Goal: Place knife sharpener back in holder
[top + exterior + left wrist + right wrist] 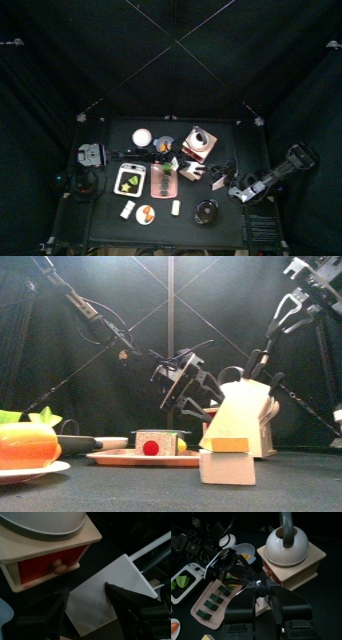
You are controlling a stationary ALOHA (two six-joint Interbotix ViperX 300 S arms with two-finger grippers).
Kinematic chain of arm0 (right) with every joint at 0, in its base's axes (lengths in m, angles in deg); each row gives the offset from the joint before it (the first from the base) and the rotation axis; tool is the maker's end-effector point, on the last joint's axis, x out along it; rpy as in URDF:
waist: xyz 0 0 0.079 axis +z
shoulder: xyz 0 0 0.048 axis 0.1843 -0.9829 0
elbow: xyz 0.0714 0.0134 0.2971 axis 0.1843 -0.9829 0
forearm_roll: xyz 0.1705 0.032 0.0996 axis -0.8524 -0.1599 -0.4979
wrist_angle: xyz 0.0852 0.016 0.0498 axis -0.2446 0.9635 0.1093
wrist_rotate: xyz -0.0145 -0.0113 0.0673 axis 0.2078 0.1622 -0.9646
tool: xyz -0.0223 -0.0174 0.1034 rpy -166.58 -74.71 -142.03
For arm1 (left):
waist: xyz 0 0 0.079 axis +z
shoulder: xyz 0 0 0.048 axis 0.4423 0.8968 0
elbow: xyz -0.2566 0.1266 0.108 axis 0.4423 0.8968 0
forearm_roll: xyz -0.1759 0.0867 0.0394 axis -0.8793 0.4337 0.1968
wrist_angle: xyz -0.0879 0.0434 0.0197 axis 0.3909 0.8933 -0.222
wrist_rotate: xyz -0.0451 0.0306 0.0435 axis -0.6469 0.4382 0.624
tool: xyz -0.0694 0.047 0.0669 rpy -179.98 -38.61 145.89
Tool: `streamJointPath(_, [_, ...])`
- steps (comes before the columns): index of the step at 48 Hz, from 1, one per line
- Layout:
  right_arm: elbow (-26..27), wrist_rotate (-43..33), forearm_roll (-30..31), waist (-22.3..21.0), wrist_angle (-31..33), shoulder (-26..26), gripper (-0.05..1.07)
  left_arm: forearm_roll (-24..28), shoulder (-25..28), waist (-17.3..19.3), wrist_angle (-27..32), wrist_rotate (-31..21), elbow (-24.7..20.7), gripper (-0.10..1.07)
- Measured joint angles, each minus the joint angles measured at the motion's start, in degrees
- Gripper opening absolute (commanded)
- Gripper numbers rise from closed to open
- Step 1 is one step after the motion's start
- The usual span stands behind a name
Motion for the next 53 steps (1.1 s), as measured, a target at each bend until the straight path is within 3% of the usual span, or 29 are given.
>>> streamJointPath(19, [-1.14, -0.09, -1.32, -5.71, -7.03, 0.00, 0.44, 0.00, 0.09, 0.00, 0.00, 0.09, 0.00, 0.94])
streamJointPath(42, [-1.32, 0.00, -0.88, -8.44, -9.32, -0.88, 0.75, 0.00, 0.09, 0.00, 0.00, 0.09, 0.00, 0.94])
streamJointPath(53, [-1.32, -0.09, 0.62, -8.61, -9.40, -0.88, 0.82, 0.35, 0.09, 0.00, 0.00, 0.00, 0.00, 0.94])
